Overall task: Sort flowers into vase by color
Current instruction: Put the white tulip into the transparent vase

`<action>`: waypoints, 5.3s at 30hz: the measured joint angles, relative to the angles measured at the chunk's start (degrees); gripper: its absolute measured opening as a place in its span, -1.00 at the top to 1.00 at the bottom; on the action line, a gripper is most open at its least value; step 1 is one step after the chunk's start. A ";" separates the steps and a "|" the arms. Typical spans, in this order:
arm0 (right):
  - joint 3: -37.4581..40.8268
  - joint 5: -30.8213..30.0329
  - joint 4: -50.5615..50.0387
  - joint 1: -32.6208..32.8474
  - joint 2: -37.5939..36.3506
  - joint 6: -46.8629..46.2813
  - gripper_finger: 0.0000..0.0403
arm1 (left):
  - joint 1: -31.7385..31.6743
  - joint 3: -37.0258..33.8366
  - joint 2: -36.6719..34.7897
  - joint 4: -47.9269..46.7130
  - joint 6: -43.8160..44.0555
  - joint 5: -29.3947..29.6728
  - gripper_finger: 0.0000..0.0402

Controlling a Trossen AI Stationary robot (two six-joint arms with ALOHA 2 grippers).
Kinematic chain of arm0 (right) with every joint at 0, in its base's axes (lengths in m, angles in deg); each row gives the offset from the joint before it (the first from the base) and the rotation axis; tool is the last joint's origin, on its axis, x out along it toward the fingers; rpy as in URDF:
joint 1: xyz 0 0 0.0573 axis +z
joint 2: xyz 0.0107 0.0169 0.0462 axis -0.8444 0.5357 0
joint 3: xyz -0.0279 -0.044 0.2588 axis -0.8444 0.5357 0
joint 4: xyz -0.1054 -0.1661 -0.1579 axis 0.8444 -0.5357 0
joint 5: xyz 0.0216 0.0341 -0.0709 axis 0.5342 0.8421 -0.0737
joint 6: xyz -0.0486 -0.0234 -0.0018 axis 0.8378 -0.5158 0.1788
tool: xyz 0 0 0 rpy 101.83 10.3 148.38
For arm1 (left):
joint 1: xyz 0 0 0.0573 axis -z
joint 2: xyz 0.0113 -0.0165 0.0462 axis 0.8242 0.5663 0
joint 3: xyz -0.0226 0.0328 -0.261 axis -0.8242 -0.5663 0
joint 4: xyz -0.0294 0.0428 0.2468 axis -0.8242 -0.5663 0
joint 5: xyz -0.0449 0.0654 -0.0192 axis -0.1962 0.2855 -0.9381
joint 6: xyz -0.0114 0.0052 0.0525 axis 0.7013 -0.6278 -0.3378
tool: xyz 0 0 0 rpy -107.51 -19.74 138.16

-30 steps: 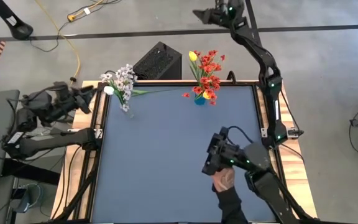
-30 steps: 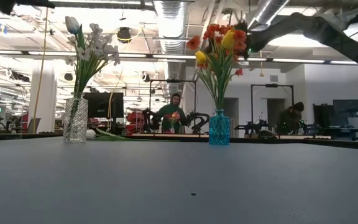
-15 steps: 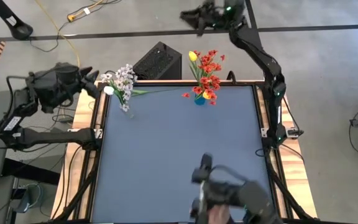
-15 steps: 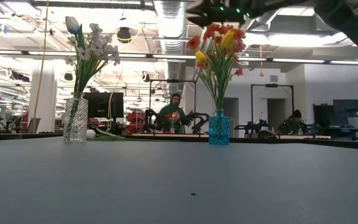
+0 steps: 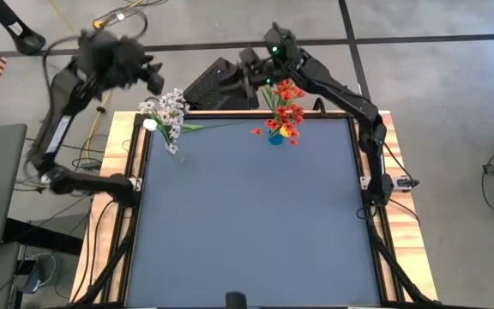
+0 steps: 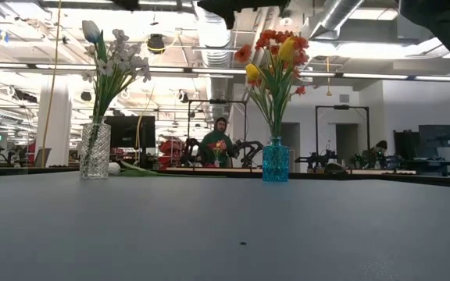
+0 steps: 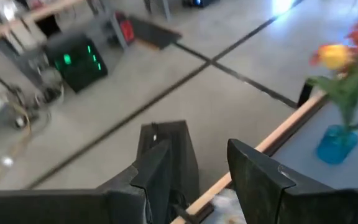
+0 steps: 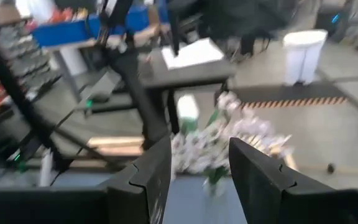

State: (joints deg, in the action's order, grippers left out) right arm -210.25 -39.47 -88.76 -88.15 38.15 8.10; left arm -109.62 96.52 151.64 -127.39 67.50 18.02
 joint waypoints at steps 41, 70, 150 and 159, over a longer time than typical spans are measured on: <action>-0.04 -31.28 0.57 4.78 26.33 3.97 0.07 | -19.66 1.15 7.76 -4.03 4.33 -15.48 0.27; 1.98 -19.91 -13.32 17.52 -0.13 -3.31 0.07 | -19.28 1.15 7.76 -3.40 0.76 -21.30 0.27; 0.85 -40.12 23.41 7.97 33.51 -9.19 0.18 | -10.72 -4.86 7.52 -3.70 5.43 -13.33 0.27; 0.85 -39.25 23.58 7.17 33.51 -10.62 0.18 | -10.72 -4.86 7.52 -4.27 5.41 -13.69 0.27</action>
State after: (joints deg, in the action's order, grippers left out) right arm -209.40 -78.72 -65.17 -80.98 71.65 -2.51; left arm -120.34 91.66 159.16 -131.67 72.92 4.33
